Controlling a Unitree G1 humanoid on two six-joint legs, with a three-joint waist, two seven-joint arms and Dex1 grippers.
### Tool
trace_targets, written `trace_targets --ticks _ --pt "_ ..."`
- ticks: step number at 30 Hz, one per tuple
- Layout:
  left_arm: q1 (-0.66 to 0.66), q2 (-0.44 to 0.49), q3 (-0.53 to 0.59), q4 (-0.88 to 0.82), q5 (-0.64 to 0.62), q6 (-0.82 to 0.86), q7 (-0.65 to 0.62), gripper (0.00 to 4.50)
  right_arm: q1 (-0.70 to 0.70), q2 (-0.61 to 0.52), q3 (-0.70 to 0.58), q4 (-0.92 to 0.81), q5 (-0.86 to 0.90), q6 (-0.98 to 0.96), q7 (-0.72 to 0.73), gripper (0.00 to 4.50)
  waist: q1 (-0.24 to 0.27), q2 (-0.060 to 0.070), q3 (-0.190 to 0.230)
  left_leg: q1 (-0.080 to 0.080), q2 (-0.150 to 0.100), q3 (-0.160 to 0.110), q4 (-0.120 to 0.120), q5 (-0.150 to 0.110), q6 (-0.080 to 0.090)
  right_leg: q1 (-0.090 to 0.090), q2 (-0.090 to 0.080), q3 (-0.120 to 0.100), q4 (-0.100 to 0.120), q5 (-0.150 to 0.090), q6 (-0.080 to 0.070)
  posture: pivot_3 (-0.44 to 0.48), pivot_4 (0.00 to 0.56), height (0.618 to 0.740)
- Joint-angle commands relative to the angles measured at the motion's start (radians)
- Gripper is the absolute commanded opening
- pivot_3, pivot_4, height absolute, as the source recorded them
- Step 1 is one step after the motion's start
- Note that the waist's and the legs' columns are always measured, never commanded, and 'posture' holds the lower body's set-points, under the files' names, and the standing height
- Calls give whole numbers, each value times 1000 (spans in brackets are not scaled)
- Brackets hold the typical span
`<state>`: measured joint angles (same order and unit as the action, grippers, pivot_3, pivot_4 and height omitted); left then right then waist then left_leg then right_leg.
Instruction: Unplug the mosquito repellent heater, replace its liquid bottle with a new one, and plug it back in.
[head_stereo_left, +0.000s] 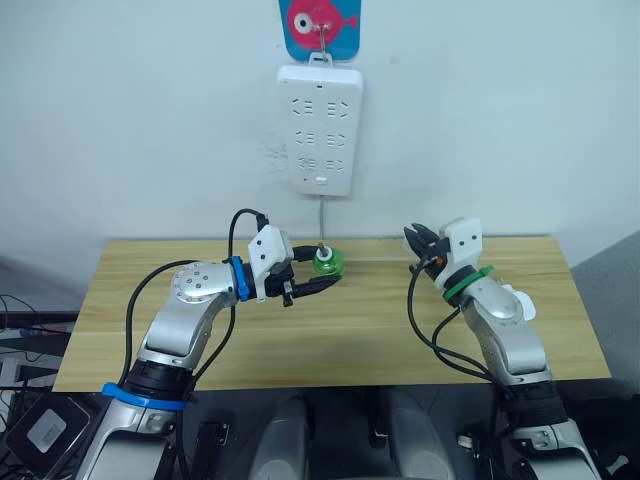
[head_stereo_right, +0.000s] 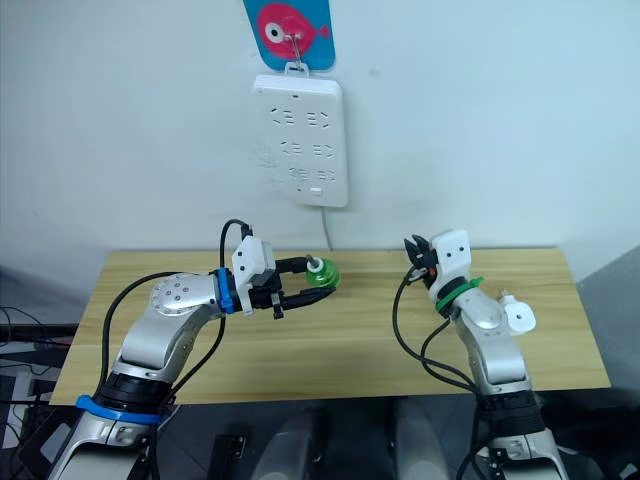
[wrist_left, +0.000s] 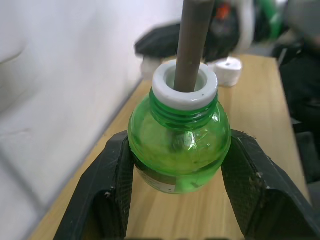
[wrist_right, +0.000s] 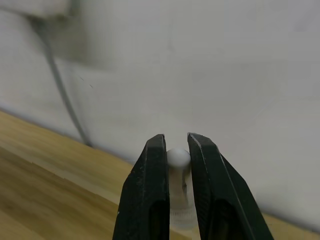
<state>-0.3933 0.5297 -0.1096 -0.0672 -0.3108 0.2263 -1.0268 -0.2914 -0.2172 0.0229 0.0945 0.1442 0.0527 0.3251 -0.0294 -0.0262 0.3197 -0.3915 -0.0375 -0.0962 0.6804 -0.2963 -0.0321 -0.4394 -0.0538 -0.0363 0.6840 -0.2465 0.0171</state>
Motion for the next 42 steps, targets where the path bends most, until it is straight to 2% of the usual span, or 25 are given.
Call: trace_targets --ticks 1,8,19,20,23,25,29,31,34,36,39,42 --pt "20 26 17 -73 -27 33 -4 2196 -1 32 -10 127 -28 -140 -18 273 0 0 8 0 0 0 0 0 0 0 0 0 0 0 0 93 415 740" --pt "30 61 33 -114 -42 75 -15 2196 -53 62 -45 350 -55 -282 -84 273 4 3 23 0 -1 0 0 0 0 0 0 1 -1 0 0 117 420 740" --pt "56 68 32 -146 -49 89 0 2196 -61 83 -41 433 -83 -363 -94 273 7 4 28 -1 -1 0 0 1 -1 0 0 1 -2 0 0 121 409 740" --pt "53 67 31 -143 -49 89 0 2196 -58 82 -41 427 -82 -365 -89 994 7 4 28 -1 -1 0 0 1 -1 0 0 1 -2 0 0 121 409 740" --pt "41 60 28 -120 -42 76 -1 2196 -52 74 -30 400 -87 -382 -64 1952 6 4 28 -1 -1 0 0 1 -1 0 0 1 -2 0 0 106 396 740" --pt "31 53 24 -95 -32 58 -1 2196 -40 68 -10 342 -84 -384 -30 2665 6 4 28 -1 -1 0 0 1 -1 0 0 1 -2 0 0 99 391 740" --pt "21 35 16 -44 -15 14 -2 2196 0 63 35 184 -40 -310 62 2665 5 4 28 -1 -1 0 0 1 -1 0 0 1 -2 0 0 79 354 740" --pt "13 28 17 -11 -5 -13 -6 2196 20 34 70 49 -8 -214 132 2665 5 4 28 -1 -1 -1 -1 1 -1 0 0 0 -2 0 0 75 339 740" --pt "2 23 17 43 10 -70 -21 2196 55 -58 119 -192 139 52 286 2665 6 4 27 -2 -1 -2 0 1 -1 0 0 0 -3 0 0 68 315 740" --pt "-4 19 14 68 13 -95 -30 2196 66 -111 138 -283 205 165 355 2665 7 3 25 -3 -1 -3 0 1 -1 0 -1 -1 -4 0 0 65 304 740" --pt "-24 14 0 94 8 -125 -68 2196 28 -199 137 -425 345 351 445 2665 12 2 23 -3 -2 -4 1 1 -2 0 -1 -1 -4 0 0 61 279 740" --pt "-34 7 -13 113 9 -149 -97 2196 -37 -216 158 -468 372 436 455 2665 11 2 19 -3 -1 -4 1 1 -2 -1 -1 -2 -4 0 0 57 256 740"
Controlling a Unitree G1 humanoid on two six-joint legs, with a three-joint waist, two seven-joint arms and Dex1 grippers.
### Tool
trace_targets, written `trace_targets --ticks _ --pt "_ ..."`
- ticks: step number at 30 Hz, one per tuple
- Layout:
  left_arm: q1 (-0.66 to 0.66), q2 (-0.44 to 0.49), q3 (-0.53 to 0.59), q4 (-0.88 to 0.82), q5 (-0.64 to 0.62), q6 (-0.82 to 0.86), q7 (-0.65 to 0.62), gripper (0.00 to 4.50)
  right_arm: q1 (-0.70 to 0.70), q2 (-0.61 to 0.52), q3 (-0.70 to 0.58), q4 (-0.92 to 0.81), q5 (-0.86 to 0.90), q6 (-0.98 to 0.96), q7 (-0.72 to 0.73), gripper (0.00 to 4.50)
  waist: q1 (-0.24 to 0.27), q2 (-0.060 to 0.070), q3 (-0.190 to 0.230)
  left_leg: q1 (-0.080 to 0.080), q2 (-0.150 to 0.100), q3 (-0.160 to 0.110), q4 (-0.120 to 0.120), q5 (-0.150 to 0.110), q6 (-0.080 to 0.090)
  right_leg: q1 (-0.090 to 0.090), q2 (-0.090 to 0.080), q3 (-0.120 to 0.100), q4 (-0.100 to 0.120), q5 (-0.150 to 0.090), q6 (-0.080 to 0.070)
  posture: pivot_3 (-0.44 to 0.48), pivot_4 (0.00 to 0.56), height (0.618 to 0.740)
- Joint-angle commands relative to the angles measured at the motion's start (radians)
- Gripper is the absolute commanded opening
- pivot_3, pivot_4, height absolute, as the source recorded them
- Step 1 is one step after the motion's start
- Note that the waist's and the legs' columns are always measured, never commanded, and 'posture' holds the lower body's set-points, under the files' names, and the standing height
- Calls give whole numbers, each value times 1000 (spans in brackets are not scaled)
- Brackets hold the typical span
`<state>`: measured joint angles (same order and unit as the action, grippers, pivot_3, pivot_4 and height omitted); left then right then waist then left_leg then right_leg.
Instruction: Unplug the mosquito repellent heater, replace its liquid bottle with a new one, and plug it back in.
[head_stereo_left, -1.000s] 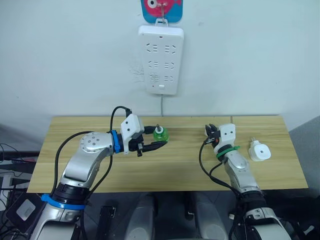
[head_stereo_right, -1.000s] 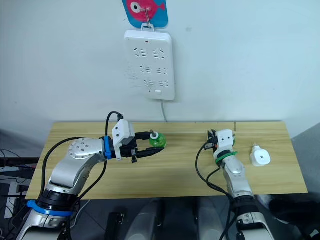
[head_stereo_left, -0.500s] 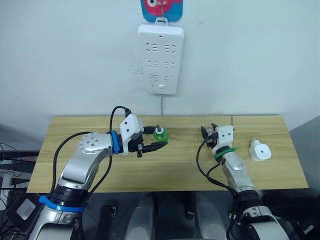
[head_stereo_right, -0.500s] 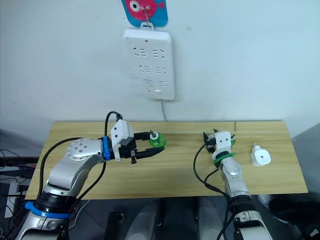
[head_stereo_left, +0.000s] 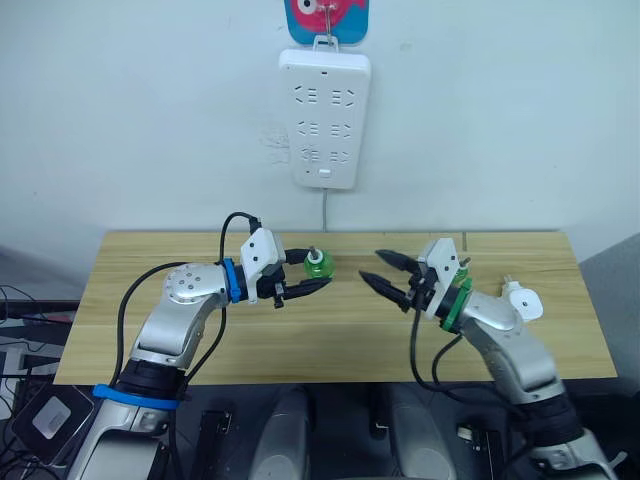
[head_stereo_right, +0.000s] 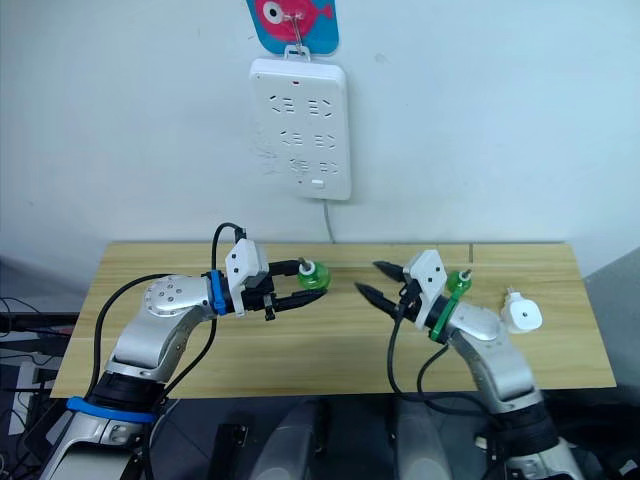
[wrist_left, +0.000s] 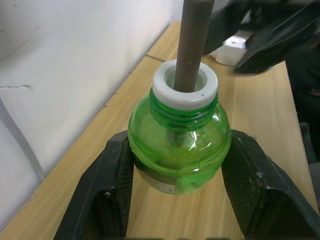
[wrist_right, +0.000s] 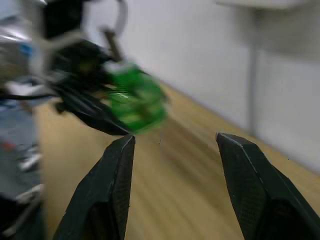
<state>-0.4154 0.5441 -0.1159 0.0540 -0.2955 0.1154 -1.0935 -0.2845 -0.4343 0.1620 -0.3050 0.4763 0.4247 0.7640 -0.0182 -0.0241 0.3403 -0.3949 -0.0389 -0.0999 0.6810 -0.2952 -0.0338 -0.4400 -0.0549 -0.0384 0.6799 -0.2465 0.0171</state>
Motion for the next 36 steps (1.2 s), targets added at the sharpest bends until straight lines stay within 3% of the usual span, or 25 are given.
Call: trace_targets --ticks 1,6,16,19,23,28,30,36 --pt "-15 -11 -14 -7 -6 -44 -39 2196 -73 10 32 -64 16 70 -3 2665 -1 0 -5 0 0 0 0 0 0 0 0 0 0 0 0 58 246 740" --pt "-45 -42 -18 -8 -15 -27 -29 2196 -143 60 68 -52 -20 98 -49 2665 9 -3 -17 -1 0 0 0 0 0 -1 0 0 0 0 0 65 236 740" --pt "-49 -61 -16 -39 -28 10 -19 2196 -149 100 110 -18 -107 40 -59 2665 17 -4 -34 -1 -1 -1 0 0 0 -1 -1 -1 0 0 0 71 229 740" --pt "-49 -66 -14 -42 -30 20 -16 2196 -154 114 116 0 -139 12 -64 2101 16 -4 -38 -1 -1 0 0 0 0 -1 -1 -1 0 0 0 74 227 740" --pt "-56 -73 -10 -46 -37 40 -5 2196 -143 113 121 2 -162 -18 -51 847 16 -5 -39 -1 -1 0 0 0 0 -1 -1 0 0 0 0 74 231 740" --pt "-65 -81 2 -36 -43 48 8 2196 -132 113 110 12 -178 -40 -53 840 16 -5 -39 -1 -1 0 0 0 0 -1 -1 0 0 0 0 74 237 740" --pt "-68 -84 7 -37 -46 52 12 2933 -126 128 71 20 -153 -19 -75 840 16 -5 -39 -1 -1 0 0 0 0 -1 -1 0 1 0 0 76 238 740" --pt "-69 -151 49 -27 -28 -27 125 4500 -100 201 -188 17 91 230 -223 840 19 -5 -40 -1 -2 0 1 0 0 -1 -1 0 1 0 0 77 245 740"
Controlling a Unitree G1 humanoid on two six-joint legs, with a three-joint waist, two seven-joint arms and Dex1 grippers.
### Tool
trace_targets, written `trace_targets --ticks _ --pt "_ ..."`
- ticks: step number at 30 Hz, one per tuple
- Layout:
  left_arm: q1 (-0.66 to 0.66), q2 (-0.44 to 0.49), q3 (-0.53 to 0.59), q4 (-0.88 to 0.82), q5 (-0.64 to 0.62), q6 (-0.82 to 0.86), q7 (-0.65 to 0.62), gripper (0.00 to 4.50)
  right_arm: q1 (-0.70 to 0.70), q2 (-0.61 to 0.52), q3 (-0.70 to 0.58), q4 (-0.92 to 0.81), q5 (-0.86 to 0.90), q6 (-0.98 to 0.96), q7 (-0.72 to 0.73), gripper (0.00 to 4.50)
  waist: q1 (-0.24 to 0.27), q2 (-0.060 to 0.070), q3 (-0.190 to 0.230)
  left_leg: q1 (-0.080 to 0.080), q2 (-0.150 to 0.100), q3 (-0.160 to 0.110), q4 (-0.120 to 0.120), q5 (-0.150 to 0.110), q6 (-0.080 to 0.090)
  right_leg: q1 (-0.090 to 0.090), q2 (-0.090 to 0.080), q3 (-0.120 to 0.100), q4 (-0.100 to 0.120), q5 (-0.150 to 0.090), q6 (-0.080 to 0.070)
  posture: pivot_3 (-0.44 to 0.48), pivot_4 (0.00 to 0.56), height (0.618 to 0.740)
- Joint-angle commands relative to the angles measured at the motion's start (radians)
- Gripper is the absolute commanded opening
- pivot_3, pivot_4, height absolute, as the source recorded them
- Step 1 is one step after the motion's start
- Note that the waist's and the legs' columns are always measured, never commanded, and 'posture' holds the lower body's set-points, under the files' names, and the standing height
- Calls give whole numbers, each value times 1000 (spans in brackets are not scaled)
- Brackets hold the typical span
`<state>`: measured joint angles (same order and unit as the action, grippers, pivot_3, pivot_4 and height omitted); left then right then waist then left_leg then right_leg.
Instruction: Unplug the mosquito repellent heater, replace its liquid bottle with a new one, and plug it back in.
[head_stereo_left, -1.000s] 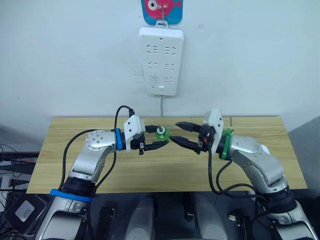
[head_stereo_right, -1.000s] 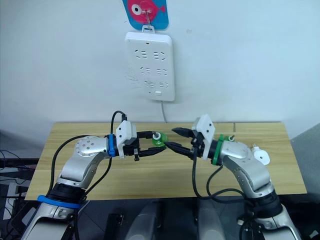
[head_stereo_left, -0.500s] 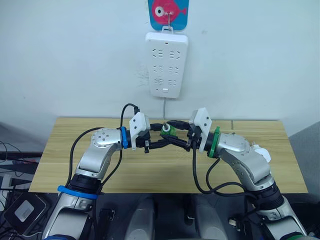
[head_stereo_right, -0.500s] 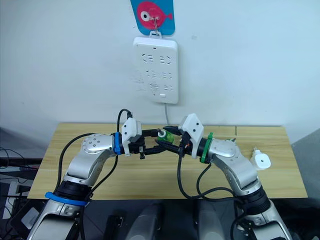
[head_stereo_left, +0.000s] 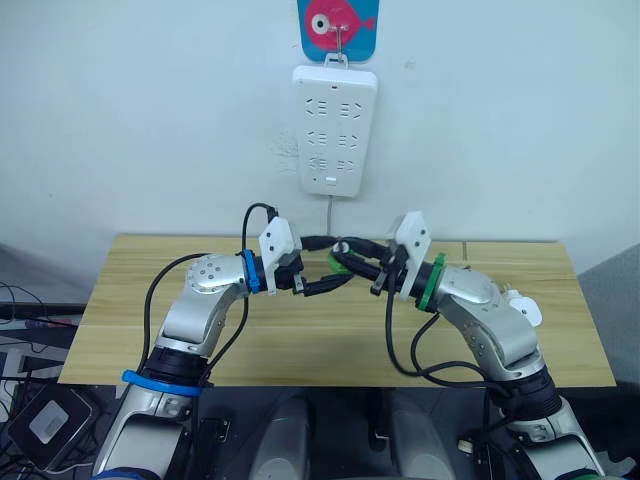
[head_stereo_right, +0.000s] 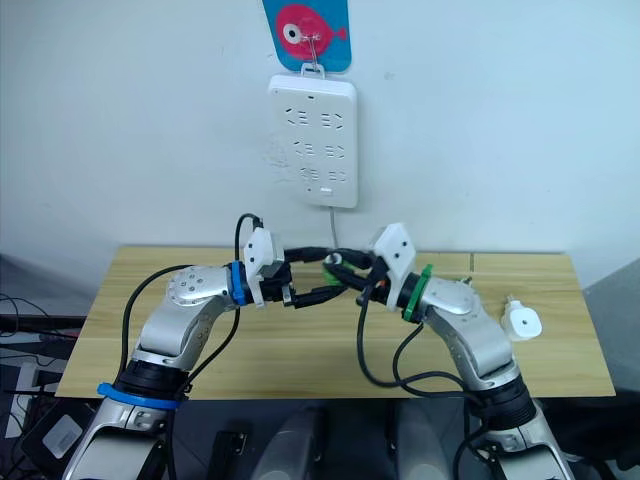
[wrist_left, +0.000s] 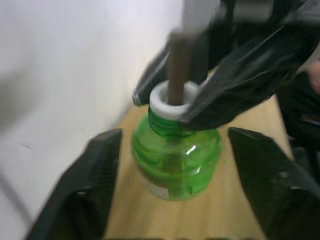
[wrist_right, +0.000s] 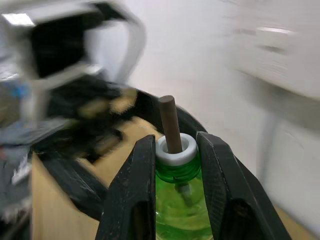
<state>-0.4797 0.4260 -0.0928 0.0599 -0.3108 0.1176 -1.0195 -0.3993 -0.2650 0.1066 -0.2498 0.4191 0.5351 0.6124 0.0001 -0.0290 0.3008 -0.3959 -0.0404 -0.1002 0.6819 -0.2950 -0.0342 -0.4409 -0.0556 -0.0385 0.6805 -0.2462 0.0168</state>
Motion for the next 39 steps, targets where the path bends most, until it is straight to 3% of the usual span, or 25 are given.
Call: trace_targets --ticks 1,4,7,12,25,39 --pt "-4 -49 29 -43 -17 -26 71 4500 18 53 -188 -46 231 190 -109 840 1 0 0 0 0 0 0 0 0 0 0 0 0 0 0 74 246 740" --pt "9 -94 25 -80 -15 -25 124 4500 0 137 -372 -59 603 368 -287 840 -1 0 0 0 0 0 0 0 0 0 0 0 0 0 0 66 248 740" --pt "27 -132 18 -115 -25 -6 161 4500 -29 186 -446 -65 889 419 -475 840 -5 0 0 1 1 1 -1 0 0 0 0 0 1 1 -1 56 252 740" --pt "42 -200 -4 -160 -19 6 222 4500 -48 232 -445 -75 1090 365 -705 840 -5 1 -2 2 1 2 -1 0 0 0 0 0 1 1 -1 57 252 740" --pt "34 -289 -24 -208 -28 23 324 4500 -25 186 -344 -103 1168 280 -795 840 -5 1 -3 1 1 4 -1 0 1 0 1 1 1 1 -1 65 256 740" --pt "22 -275 -15 -215 -65 53 331 4500 -19 144 -319 -93 1196 219 -808 840 -5 1 -3 1 1 4 -1 0 1 0 1 1 1 1 -1 54 252 740"
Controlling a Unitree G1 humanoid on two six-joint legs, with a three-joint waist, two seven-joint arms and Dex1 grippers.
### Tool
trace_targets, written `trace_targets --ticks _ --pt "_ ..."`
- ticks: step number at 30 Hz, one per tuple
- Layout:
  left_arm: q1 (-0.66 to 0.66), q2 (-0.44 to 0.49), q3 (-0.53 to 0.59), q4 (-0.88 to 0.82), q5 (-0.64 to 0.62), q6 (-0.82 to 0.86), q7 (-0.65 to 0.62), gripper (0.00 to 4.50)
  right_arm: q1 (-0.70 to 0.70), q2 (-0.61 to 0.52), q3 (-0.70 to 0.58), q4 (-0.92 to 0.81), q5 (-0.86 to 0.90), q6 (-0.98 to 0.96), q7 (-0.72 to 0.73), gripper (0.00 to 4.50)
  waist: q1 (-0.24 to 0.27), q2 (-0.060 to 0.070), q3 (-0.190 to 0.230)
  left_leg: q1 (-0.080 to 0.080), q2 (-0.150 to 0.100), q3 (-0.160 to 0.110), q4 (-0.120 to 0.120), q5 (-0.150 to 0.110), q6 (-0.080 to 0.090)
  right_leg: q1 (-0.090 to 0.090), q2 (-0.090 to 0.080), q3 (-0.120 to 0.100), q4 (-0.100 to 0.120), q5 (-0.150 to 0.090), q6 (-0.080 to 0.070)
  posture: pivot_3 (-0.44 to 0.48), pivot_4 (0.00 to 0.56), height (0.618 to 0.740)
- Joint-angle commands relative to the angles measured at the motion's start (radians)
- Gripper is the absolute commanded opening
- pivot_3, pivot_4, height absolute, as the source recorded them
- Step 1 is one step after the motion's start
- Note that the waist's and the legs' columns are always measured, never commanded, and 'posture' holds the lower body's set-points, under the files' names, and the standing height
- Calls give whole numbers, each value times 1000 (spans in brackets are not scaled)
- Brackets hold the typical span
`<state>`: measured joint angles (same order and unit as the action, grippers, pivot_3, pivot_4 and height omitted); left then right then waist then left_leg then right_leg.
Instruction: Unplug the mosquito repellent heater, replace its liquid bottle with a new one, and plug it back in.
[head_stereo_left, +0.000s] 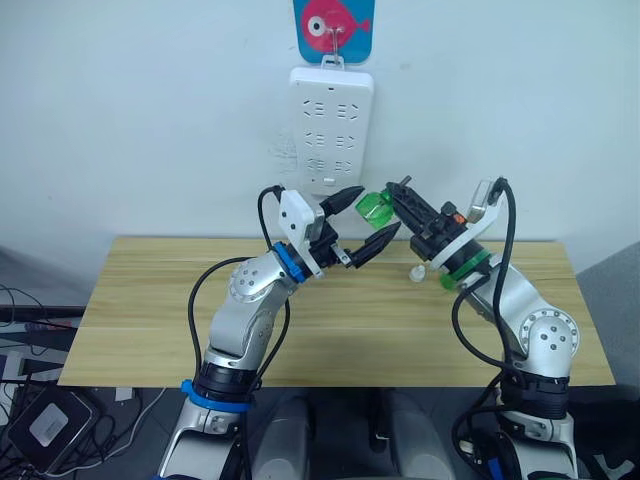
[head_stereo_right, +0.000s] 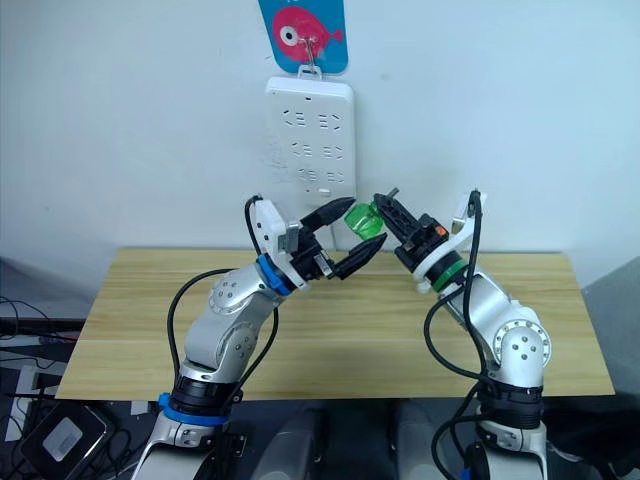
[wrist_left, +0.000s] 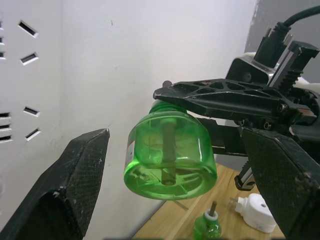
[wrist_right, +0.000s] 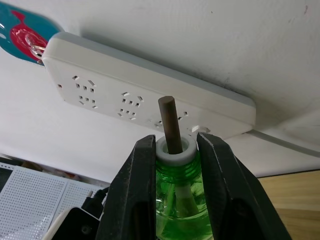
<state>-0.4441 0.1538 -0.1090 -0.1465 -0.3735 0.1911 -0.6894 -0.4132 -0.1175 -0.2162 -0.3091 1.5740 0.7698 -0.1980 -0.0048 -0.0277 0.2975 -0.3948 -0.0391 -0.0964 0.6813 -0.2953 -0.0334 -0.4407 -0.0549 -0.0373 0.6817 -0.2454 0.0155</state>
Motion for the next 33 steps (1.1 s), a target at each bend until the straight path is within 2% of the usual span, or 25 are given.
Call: trace_targets --ticks 1,11,14,19,20,29,30,33 --pt "-14 -3 0 -5 -1 -23 1 4500 -4 -2 8 -36 46 -19 -2 840 0 0 0 0 0 0 0 0 0 0 0 0 0 0 0 54 252 740" --pt "-18 -13 2 1 0 -42 13 4500 10 -19 33 -50 83 -33 -15 840 0 0 0 0 0 0 0 0 0 0 0 0 0 0 0 54 254 740" --pt "-17 -11 1 1 0 -47 14 3933 9 -26 37 -46 86 -40 -14 840 0 0 0 0 0 0 0 0 0 0 0 0 0 0 0 56 254 740" --pt "-9 -8 1 -2 -1 -48 16 2402 7 -28 40 -41 82 -53 -12 840 0 0 -1 0 0 0 0 0 0 0 0 0 0 0 0 59 250 740" --pt "-10 -9 1 -3 0 -51 18 2260 7 -29 40 -40 80 -56 -12 840 0 0 -1 0 0 0 0 0 0 0 0 0 0 0 0 59 250 740" --pt "-14 -3 -11 9 31 -62 24 2263 12 -46 59 -45 77 -46 -5 840 0 0 -1 0 0 0 0 0 0 0 0 0 0 0 0 57 246 740" --pt "-15 -1 -11 11 33 -63 22 2263 13 -52 63 -48 79 -40 -1 1559 0 0 -2 0 0 0 0 0 0 0 0 0 0 0 0 57 246 740" --pt "-23 15 -9 28 31 -64 -2 2263 27 -156 98 -63 18 42 80 2538 1 0 -2 0 0 0 0 0 0 0 0 0 0 0 0 52 243 740"
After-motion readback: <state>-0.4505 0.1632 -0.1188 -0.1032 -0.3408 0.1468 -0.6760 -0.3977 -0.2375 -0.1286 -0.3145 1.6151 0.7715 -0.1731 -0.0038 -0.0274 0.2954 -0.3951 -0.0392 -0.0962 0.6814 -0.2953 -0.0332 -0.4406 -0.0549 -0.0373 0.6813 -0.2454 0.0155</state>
